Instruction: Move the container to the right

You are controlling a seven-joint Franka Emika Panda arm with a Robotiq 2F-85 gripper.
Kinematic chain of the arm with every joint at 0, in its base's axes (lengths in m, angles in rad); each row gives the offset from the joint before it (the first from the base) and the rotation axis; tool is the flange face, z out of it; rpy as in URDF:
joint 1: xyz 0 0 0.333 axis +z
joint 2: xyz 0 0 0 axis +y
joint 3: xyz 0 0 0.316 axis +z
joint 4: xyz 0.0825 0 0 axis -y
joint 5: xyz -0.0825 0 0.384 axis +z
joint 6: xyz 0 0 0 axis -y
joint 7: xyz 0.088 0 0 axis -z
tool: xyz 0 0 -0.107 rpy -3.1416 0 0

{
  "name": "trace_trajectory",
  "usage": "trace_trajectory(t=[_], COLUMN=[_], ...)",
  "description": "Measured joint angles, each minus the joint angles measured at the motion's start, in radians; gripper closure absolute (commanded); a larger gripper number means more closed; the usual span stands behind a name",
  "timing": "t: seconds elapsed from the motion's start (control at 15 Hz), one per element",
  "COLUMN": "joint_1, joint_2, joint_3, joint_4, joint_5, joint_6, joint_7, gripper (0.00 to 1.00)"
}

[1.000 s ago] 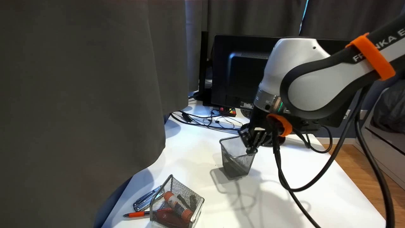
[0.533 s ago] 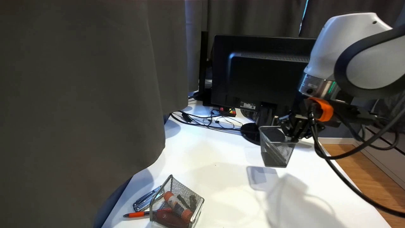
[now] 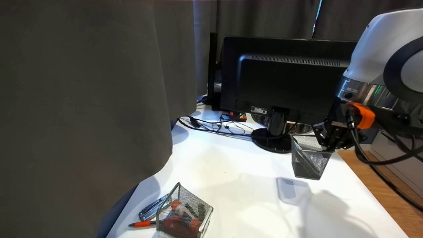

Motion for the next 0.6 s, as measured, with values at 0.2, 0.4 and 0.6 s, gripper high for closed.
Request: trace_trajectory(t=[0.2,0.4,0.6], joint_1=[-0.040,-0.158,-0.234], joint_2=[0.005,-0.019,-0.034], joint_3=[0.007,0.010,0.007], joint_4=[-0.007,-0.074,-0.110], joint_5=[-0.011,-0.005,0.002], joint_6=[-0.014,0.008,0.021], joint_7=[-0.041,-0.191,-0.256], gripper=[0.99,0.99,0.95])
